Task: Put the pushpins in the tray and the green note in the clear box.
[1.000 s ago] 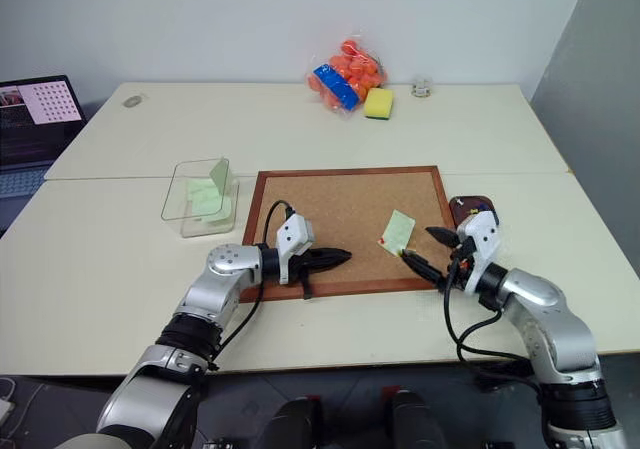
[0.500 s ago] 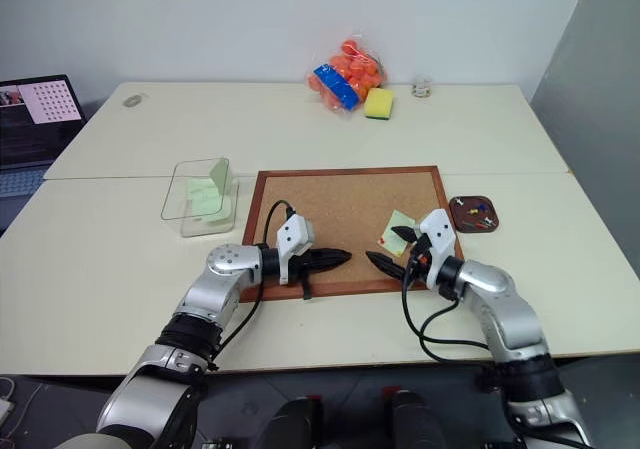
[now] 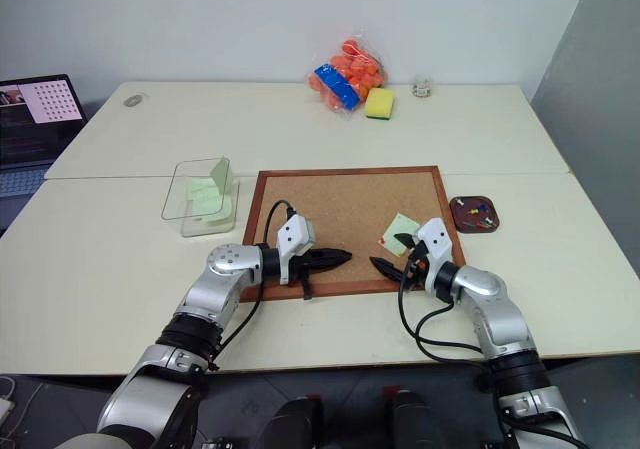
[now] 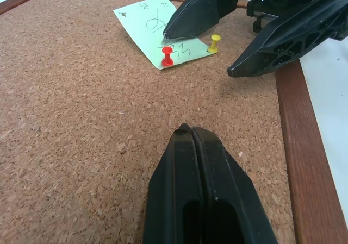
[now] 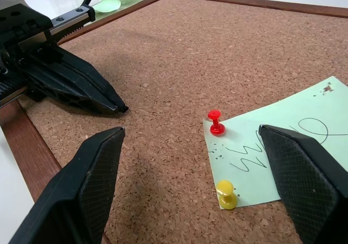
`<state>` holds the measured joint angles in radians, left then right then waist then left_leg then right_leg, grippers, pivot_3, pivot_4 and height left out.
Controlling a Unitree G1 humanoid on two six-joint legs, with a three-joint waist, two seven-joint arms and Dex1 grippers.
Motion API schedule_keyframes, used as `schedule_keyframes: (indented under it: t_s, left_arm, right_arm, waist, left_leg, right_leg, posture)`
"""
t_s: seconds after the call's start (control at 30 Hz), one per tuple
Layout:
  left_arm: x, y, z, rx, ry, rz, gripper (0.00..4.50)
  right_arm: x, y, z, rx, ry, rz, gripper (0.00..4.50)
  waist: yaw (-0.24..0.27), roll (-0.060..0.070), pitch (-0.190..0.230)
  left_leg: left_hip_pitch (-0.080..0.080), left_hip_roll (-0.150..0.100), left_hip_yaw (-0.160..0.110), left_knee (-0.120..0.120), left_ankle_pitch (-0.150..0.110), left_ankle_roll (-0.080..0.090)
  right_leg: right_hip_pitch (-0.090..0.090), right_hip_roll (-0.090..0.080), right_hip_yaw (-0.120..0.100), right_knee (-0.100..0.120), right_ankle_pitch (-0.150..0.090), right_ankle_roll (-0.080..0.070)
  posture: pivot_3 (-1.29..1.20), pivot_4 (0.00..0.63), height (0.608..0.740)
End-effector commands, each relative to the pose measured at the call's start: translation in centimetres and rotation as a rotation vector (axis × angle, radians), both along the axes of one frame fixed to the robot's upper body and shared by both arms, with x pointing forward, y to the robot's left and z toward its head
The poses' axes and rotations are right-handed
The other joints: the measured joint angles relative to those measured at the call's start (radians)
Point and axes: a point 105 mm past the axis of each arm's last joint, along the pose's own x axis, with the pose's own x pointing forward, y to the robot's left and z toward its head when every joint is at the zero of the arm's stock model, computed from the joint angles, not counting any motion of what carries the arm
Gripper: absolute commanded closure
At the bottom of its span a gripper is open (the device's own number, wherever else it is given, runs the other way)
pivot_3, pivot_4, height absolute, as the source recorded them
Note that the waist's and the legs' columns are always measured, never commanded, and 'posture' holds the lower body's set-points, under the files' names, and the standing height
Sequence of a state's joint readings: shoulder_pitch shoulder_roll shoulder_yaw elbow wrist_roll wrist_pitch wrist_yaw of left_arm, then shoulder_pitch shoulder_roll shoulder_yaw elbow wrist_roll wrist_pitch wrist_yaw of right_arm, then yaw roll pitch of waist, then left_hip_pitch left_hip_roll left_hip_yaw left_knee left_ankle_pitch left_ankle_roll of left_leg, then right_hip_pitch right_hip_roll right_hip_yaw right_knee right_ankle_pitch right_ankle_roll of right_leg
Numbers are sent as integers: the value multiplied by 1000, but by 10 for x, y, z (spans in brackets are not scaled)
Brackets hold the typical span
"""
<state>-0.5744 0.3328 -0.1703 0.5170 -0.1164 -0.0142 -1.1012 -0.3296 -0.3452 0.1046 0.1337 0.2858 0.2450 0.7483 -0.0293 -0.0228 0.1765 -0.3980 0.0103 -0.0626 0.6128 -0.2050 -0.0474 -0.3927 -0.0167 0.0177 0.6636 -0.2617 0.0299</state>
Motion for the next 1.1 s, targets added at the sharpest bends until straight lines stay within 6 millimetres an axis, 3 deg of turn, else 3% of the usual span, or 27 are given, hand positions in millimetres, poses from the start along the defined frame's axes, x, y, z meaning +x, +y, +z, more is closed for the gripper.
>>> schedule_keyframes:
  t_s: [0.03,0.43,0.6,0.83,1.1]
  left_arm:
    - [0,0,1,7,-13,-2,4500]
    - [-2,1,0,8,-9,-4,4500]
    - [-1,1,-1,8,-9,-2,4500]
    - [0,0,-1,7,-10,2,4500]
    - [-1,0,-1,4,-9,3,4500]
  right_arm:
    - [1,4,10,8,-47,20,931]
    - [0,0,6,-6,-35,12,3627]
    - [2,-2,7,-12,-38,4,4490]
    - [6,-5,10,-17,-58,-27,4490]
    - [14,-11,58,159,-111,-99,4490]
  waist:
    - [0,0,0]
    - [0,0,0]
    - [0,0,0]
    - [0,0,0]
    - [0,0,0]
  left_leg:
    - [0,0,0,0,0,0]
    - [0,0,0,0,0,0]
    - [0,0,0,0,0,0]
    - [0,0,0,0,0,0]
    - [0,0,0,0,0,0]
  right_leg:
    - [0,0,0,0,0,0]
    - [0,0,0,0,0,0]
    - [0,0,0,0,0,0]
    - [0,0,0,0,0,0]
    - [0,0,0,0,0,0]
  posture:
    - [0,150,740]
    - [0,150,740]
    - [0,150,740]
    - [0,150,740]
    - [0,150,740]
